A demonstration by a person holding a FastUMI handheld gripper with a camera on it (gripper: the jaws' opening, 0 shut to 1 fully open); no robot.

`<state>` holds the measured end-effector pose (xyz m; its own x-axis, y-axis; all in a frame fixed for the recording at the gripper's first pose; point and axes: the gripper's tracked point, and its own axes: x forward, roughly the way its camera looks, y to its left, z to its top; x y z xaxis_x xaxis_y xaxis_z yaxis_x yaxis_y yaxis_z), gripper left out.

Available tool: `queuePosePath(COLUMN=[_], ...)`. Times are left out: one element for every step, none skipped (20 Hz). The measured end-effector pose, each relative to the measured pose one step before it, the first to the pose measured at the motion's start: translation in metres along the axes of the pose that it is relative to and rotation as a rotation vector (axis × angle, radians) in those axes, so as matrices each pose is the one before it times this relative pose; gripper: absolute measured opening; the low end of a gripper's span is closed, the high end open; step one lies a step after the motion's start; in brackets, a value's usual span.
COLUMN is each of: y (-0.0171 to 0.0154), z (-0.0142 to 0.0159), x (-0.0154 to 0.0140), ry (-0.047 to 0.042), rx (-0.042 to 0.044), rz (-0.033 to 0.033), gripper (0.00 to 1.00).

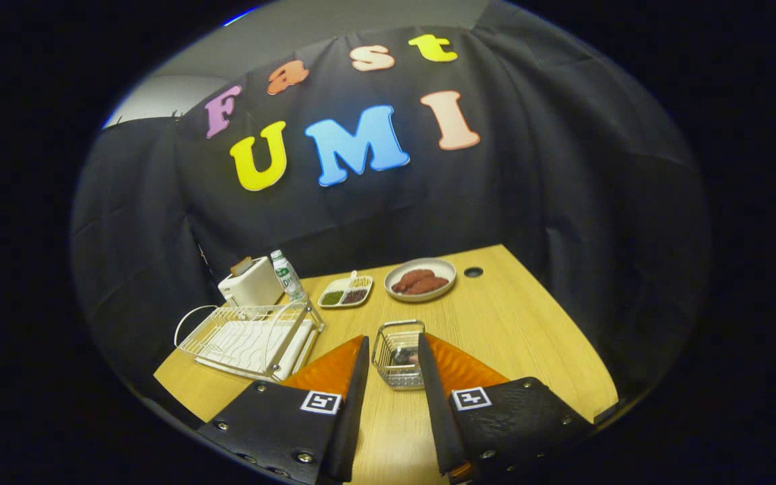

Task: Take the plate from the dish rack, then take the spoon from the basket and place it into the plate.

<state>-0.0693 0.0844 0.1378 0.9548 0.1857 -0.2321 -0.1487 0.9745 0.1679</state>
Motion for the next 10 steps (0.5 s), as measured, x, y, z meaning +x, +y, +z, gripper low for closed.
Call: queuePosePath(y=[-0.0026,-0.00295,-0.00149,-0.00267,-0.0005,0.00453,0.00114,0.00381,0.001,-0.0033], z=[0.01159,0.00943,0.00839,0.00365,0.00032,-0.00328,-0.0043,-0.00206,-0.00677,-0.00972], x=[-0.0007,0.00132,0.00286,0.00196,0.0027,0.00042,0.00248,0.00339,0.00424,0.00427], ry=[-0.05315,-0.05461,-0.04833,-0.03431,-0.01591,-0.00451,-0.00276,-0.0125,-0.00685,-0.00157], rx=[-0.0413,-0.04128,-0.03811,-0.03204,-0.01975,-0.0022,0.01089,0.01421,0.00122,-0.00504], rz=[-0.00469,-0.00761,-0.00631,-0.0117,-0.00298,0.00313,-0.00117,0.01213,0.00227,-0.00389], gripper=[0.45,0.45,0.45,0.45,0.45,0.45,0.45,0.45,0.45,0.45])
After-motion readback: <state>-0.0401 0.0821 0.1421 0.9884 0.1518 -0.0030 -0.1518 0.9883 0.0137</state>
